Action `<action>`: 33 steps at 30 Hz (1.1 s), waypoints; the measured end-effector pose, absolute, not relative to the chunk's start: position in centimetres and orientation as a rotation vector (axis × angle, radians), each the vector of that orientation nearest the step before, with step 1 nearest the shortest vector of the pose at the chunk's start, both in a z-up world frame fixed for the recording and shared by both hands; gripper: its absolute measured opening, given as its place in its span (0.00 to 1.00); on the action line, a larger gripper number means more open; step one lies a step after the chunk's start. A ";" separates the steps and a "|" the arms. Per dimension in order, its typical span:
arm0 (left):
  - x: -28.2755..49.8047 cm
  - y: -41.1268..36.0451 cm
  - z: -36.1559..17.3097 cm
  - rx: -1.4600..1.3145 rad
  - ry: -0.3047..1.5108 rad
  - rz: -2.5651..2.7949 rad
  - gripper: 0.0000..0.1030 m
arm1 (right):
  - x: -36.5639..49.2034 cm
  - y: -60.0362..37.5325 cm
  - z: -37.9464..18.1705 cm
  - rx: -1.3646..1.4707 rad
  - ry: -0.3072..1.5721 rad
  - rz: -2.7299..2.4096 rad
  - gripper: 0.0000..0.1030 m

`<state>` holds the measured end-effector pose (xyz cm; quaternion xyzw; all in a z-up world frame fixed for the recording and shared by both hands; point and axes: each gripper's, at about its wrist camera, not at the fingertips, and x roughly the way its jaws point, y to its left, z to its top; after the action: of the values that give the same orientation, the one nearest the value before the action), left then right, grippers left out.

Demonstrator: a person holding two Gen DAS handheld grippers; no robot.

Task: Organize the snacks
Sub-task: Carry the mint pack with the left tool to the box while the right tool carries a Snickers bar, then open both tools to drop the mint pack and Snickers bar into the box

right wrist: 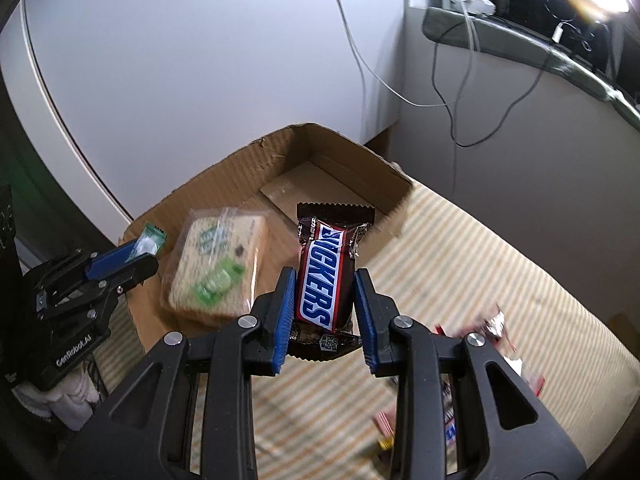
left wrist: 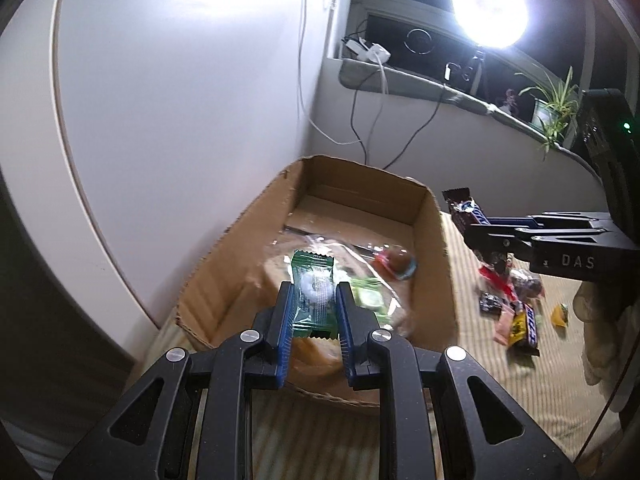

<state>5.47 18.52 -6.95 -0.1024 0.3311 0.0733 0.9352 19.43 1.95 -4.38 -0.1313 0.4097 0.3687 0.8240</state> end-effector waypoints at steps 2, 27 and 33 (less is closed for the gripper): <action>5.6 18.9 -7.0 -0.211 0.678 0.154 0.18 | 19.8 2.9 -4.6 -0.284 0.875 0.792 0.29; 6.4 19.8 -7.6 -0.219 0.689 0.166 0.19 | 21.5 7.1 -6.7 -0.313 0.901 0.829 0.29; 6.4 19.7 -7.5 -0.216 0.689 0.169 0.20 | 20.9 6.9 -5.9 -0.319 0.863 0.828 0.31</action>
<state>6.39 19.69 -7.53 -0.1055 0.3365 0.0824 0.9321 20.94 6.91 -5.90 -0.1494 0.4045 0.3880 0.8146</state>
